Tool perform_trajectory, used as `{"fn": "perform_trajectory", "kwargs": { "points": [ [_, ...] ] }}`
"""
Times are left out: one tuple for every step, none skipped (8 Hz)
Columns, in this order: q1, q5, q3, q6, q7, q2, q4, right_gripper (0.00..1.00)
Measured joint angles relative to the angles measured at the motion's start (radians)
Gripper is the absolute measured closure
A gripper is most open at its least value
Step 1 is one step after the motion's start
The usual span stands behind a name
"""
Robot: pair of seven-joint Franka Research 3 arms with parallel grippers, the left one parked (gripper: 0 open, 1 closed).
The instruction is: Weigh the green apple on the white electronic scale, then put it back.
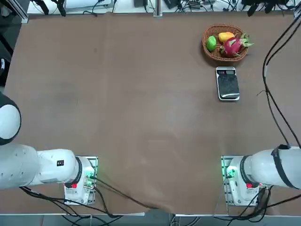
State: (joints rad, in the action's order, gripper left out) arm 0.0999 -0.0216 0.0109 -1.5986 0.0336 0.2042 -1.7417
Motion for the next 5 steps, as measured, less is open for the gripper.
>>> {"fn": "perform_trajectory", "kwargs": {
  "points": [
    [-0.001, 0.000, -0.003, -0.001, 0.005, 0.021, -0.021, 0.00],
    [-0.003, 0.000, -0.009, -0.005, 0.012, 0.028, -0.029, 0.00],
    [-0.005, 0.000, -0.014, -0.010, 0.018, 0.026, -0.030, 0.00],
    [-0.007, 0.000, -0.017, -0.015, 0.020, 0.020, -0.032, 0.00],
    [-0.008, 0.000, -0.018, -0.018, 0.022, 0.013, -0.032, 0.00]
  ]
}}
